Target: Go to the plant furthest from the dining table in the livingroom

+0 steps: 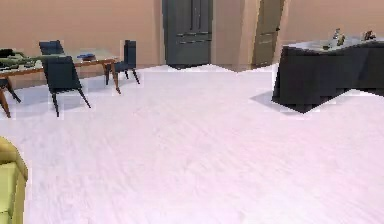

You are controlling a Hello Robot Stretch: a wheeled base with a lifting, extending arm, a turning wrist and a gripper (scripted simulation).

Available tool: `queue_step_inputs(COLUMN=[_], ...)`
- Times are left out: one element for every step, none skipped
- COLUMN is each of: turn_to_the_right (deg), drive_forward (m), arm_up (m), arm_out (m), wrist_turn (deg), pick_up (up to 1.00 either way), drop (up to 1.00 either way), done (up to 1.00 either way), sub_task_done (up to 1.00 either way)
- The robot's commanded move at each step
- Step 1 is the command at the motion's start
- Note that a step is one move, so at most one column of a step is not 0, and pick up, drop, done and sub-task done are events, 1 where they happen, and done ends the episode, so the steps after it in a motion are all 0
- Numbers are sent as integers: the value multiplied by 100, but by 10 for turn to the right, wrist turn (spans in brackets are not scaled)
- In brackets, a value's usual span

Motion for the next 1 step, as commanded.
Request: queue_step_inputs(turn_to_the_right=[-330], drive_forward=[0], arm_up=[0], arm_out=[0], wrist_turn=[0], pick_up=[0], drop=[0], done=[0], sub_task_done=[0])
